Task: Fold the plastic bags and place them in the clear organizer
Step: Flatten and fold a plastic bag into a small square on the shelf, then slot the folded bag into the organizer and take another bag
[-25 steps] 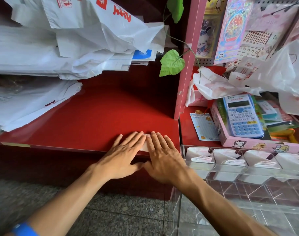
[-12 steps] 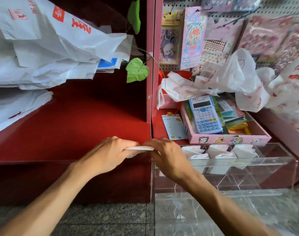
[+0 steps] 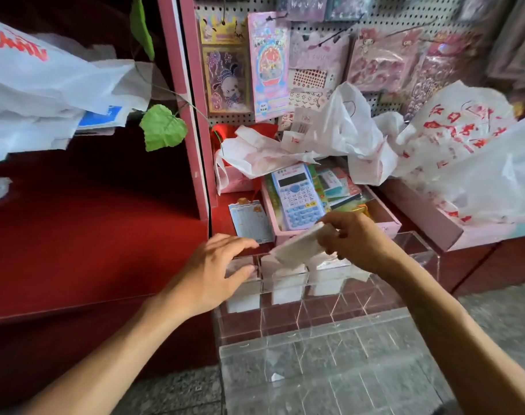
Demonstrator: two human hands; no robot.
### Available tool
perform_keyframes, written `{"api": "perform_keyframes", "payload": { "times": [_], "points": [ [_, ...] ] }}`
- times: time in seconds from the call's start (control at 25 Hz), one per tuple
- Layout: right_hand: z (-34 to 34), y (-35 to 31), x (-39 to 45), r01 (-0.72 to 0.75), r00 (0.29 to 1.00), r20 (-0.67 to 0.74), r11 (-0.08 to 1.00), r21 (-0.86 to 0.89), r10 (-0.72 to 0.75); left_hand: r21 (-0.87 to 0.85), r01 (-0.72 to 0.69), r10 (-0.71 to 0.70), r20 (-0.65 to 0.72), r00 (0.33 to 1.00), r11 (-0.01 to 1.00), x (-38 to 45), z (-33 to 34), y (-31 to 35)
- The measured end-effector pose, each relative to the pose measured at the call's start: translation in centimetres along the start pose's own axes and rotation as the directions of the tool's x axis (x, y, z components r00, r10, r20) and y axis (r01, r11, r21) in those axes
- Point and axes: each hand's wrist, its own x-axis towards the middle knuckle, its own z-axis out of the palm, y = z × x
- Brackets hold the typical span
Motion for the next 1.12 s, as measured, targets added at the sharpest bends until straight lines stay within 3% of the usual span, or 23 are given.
{"api": "perform_keyframes", "payload": {
  "times": [0.08,0.2,0.32,0.6,0.84,0.96,1.12],
  "points": [
    [-2.0,2.2,-0.3,-0.08,0.99,-0.111,0.997,0.018,0.081,0.14,-0.013,-0.004,0.123,0.992,0.99,0.5,1.4,0.0],
    [-4.6,5.0,-0.9,-0.187,0.954,-0.231,0.981,0.046,0.193,0.279,0.096,-0.189,0.328,0.926,0.955,0.5,3.3,-0.3],
    [-5.8,6.9,-1.5,-0.218,0.94,-0.276,0.976,-0.03,0.201,0.382,0.11,-0.246,0.328,0.912,0.918,0.7,4.4,-0.7],
    [-6.5,8.7,-2.0,-0.187,0.957,-0.267,0.944,-0.273,0.113,0.43,0.1,-0.259,0.33,0.908,0.897,1.0,4.6,-0.8],
    [-4.9,7.9,-1.4,-0.12,0.976,-0.212,0.931,-0.344,0.047,0.426,0.112,-0.27,0.332,0.904,0.898,1.0,4.6,-0.7],
    [-4.4,8.4,-1.2,-0.17,0.981,-0.15,0.926,-0.338,0.126,0.423,0.117,-0.275,0.335,0.901,0.899,1.0,4.5,-0.5],
    [-3.5,6.5,-0.1,-0.156,0.959,-0.272,0.95,-0.269,0.08,0.428,0.117,-0.281,0.344,0.896,0.896,1.0,4.5,-0.6]
  ]
}}
